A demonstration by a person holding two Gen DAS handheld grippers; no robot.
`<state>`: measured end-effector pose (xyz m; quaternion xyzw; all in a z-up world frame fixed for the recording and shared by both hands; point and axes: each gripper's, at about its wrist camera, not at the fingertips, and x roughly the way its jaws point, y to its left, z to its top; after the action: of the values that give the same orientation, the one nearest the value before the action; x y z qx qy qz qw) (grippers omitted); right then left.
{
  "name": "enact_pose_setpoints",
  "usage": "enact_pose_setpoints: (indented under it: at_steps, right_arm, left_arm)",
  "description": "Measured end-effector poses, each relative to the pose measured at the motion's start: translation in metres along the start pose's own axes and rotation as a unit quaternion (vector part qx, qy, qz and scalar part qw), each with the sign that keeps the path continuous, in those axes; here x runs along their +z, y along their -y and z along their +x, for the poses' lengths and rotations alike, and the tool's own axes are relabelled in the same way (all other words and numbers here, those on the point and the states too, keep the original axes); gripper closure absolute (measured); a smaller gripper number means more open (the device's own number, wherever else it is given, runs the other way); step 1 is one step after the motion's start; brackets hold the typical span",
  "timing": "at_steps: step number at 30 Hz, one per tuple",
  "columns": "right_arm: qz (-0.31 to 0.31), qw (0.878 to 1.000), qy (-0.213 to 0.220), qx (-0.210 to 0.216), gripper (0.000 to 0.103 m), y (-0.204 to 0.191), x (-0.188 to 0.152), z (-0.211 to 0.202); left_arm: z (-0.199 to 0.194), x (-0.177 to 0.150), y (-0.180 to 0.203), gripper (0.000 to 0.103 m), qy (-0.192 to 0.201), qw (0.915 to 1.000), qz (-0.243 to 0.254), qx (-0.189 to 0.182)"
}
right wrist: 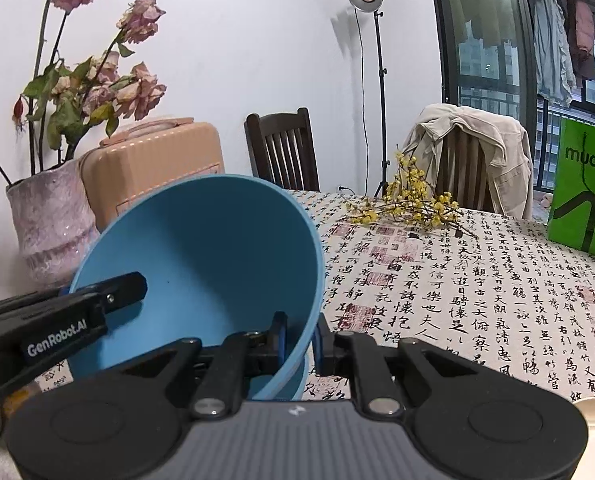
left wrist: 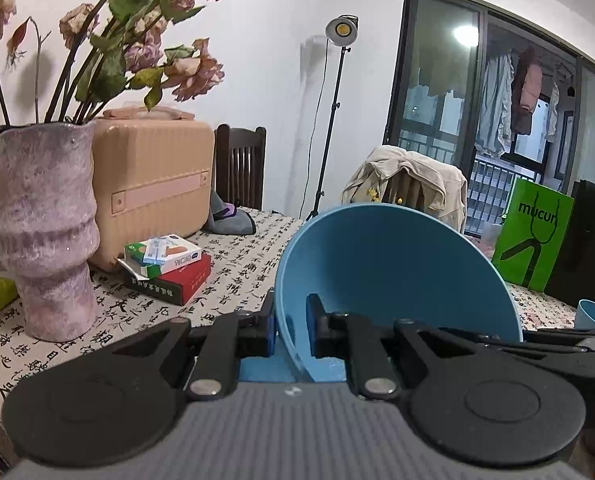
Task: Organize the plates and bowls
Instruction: 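Carry the held blue bowl with both tools toward the pink vase, then lower the blue bowl with both tools onto the tablecloth beside the vase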
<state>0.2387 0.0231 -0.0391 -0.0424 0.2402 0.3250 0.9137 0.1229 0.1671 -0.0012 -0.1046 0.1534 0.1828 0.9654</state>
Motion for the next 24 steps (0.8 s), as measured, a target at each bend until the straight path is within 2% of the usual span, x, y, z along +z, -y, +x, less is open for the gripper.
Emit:
enact_pose_setpoints:
  at_steps: [24]
  right_arm:
    - [0.02,0.999,-0.038,0.018,0.09,0.001,-0.004,0.033]
  left_arm:
    - [0.024,-0.013,-0.016,0.089,-0.053,0.9984,-0.017,0.008]
